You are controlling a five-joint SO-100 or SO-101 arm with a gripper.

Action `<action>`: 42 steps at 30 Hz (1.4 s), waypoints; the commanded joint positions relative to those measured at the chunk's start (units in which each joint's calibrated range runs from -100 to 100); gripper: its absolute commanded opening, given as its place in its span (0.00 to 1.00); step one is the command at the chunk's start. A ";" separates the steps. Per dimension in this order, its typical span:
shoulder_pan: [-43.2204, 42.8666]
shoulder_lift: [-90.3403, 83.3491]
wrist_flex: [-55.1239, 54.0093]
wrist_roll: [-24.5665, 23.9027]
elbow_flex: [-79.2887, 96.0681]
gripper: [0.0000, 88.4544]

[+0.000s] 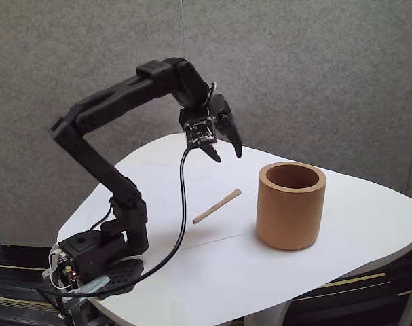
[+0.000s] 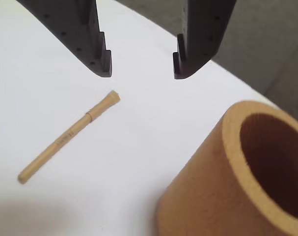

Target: Grab the pen and put it in the pen holder.

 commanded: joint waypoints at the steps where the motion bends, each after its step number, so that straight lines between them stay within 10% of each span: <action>1: -1.24 5.94 -0.76 -6.94 -5.05 0.19; 10: -9.51 20.50 -3.14 -14.58 -5.32 0.19; 42: -13.32 45.07 -10.85 -16.21 -13.18 0.19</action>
